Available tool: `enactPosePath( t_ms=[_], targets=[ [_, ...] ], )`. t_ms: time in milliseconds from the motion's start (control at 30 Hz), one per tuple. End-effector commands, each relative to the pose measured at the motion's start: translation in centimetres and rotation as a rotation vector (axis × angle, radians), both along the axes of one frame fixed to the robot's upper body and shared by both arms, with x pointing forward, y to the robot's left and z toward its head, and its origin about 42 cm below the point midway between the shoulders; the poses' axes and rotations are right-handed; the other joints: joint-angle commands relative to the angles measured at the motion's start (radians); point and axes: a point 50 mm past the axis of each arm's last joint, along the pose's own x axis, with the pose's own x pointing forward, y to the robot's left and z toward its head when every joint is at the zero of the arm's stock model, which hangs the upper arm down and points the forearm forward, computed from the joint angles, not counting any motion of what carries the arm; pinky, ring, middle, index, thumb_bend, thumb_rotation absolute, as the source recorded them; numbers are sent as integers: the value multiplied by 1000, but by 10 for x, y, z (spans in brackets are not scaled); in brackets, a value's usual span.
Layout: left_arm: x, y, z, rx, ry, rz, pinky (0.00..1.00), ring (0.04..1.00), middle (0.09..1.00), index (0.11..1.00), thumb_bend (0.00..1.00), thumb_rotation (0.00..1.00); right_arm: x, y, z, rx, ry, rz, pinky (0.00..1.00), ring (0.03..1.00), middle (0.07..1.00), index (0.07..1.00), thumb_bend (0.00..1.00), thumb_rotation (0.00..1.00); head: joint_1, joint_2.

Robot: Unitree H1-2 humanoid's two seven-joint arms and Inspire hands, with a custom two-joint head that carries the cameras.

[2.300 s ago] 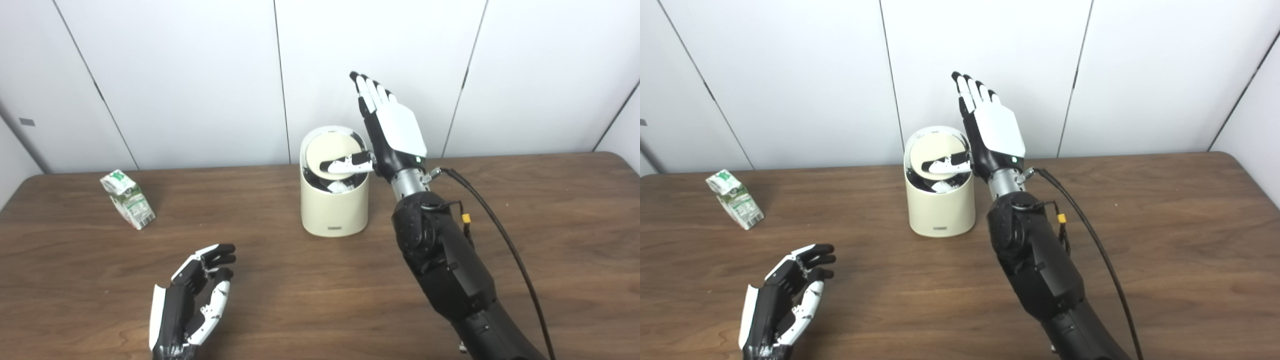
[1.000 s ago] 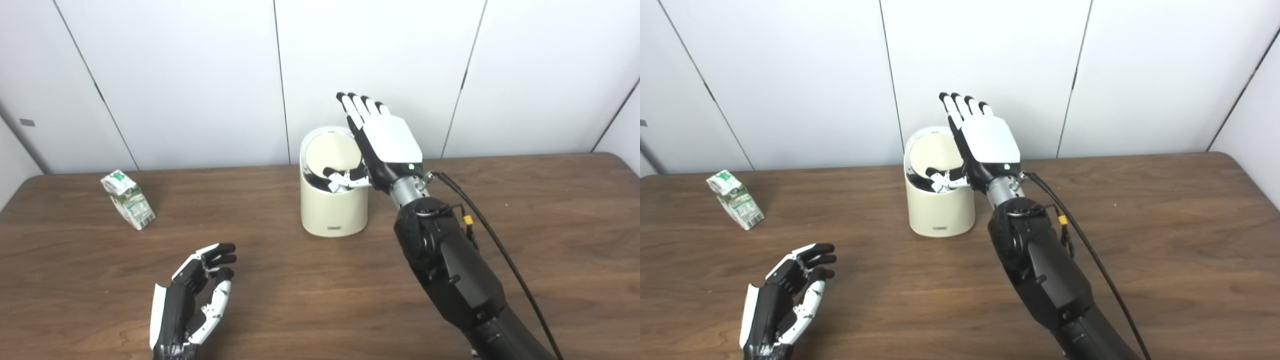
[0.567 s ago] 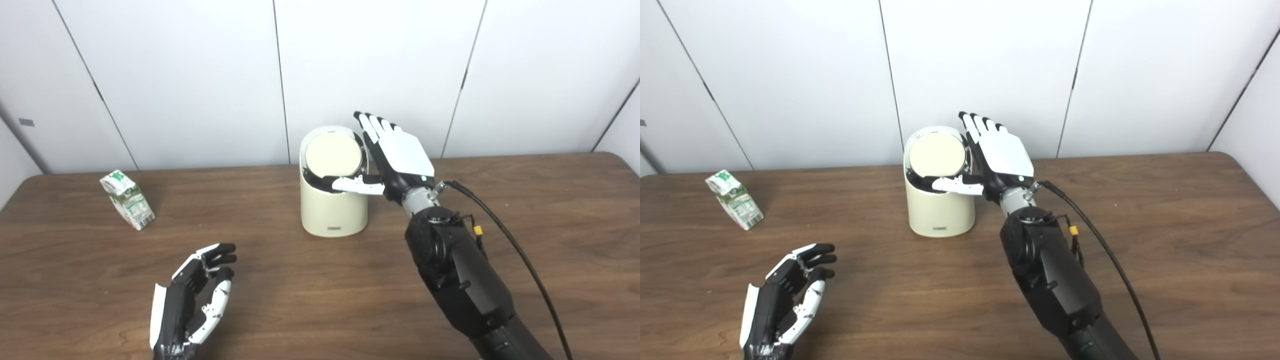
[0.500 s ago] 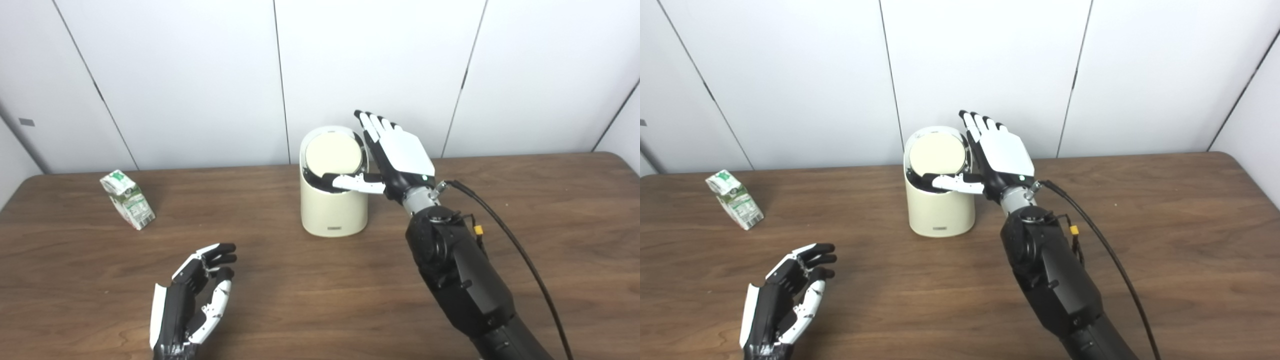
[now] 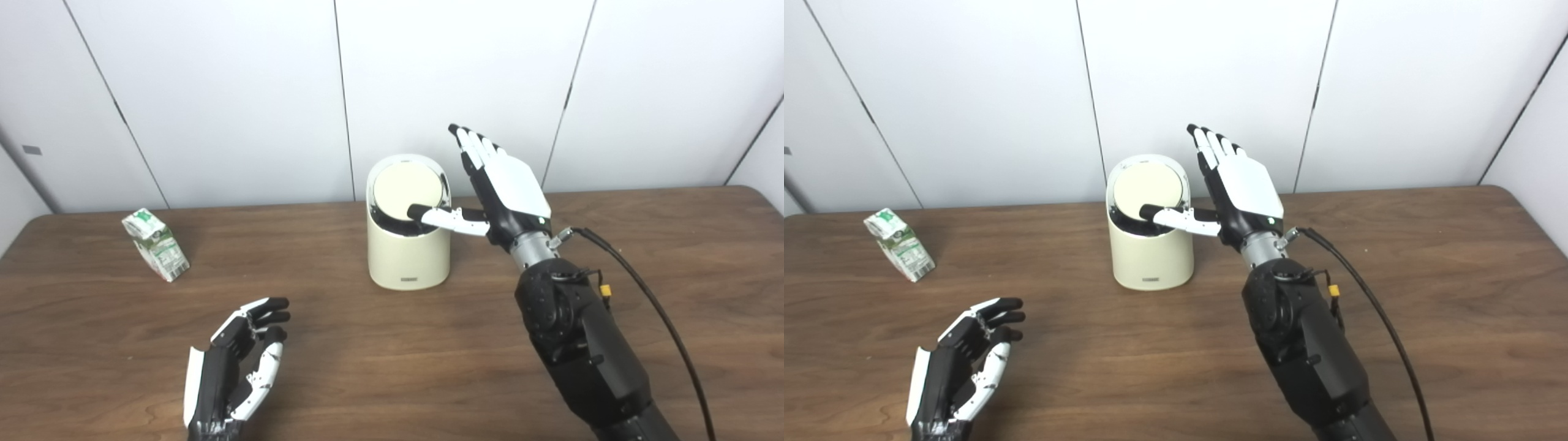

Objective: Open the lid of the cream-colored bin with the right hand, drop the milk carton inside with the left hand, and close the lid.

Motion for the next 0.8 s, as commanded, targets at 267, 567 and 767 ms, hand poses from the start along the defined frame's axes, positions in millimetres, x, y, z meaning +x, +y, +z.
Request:
enactPosePath(
  t_ms=[267, 567, 767],
  targets=[
    [-1, -2, -2, -3, -16, -3, 598, 694, 733, 721, 229, 352, 21, 7, 35, -30, -98, -37, 996, 1000, 1000, 1000, 667, 901, 1, 3],
    [-1, -2, -3, -7, -12, -3, 597, 694, 733, 719, 236, 356, 31, 11, 39, -66, -86, -53, 993, 1000, 1000, 1000, 676, 788, 1, 4],
    [-2, -4, -3, -12, -12, -4, 599, 695, 732, 717, 234, 355, 38, 14, 41, -90, -84, -69, 995, 1000, 1000, 1000, 681, 718, 2, 5]
  ],
)
